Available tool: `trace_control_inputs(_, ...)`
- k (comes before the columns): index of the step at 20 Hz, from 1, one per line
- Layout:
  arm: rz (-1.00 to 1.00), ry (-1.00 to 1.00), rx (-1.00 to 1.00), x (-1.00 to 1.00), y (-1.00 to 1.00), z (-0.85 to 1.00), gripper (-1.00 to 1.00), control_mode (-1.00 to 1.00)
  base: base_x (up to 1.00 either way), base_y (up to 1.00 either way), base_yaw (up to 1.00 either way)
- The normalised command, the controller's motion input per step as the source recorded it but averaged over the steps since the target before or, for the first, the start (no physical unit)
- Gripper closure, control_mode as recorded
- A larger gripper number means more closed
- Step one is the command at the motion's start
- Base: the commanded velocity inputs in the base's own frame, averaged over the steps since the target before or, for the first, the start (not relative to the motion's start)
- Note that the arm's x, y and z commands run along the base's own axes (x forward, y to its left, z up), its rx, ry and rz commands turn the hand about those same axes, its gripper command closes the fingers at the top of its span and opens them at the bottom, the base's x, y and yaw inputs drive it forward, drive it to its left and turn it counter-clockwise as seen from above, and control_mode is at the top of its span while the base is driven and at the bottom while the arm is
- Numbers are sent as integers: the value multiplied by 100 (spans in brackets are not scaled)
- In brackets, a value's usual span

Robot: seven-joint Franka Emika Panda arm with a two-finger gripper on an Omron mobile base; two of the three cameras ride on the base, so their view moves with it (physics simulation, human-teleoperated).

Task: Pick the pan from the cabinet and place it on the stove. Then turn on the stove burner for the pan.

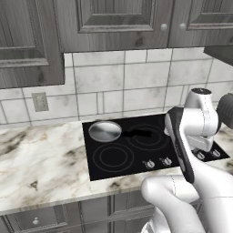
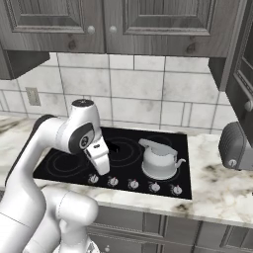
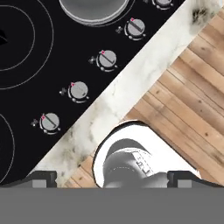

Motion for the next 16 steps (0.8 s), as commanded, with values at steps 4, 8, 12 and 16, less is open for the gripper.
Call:
trace_control_inputs(4, 39, 2, 0, 1, 0, 0, -100, -100, 0, 0, 0)
trace_control_inputs(8, 38, 2, 0, 1, 0, 0, -100, -100, 0, 0, 0)
trace_control_inputs(12, 38, 1, 0, 1, 0, -1, -100, -100, 0, 0, 0)
trace_control_inputs(16, 36, 0, 0, 4, 0, -6, -100, -100, 0, 0, 0)
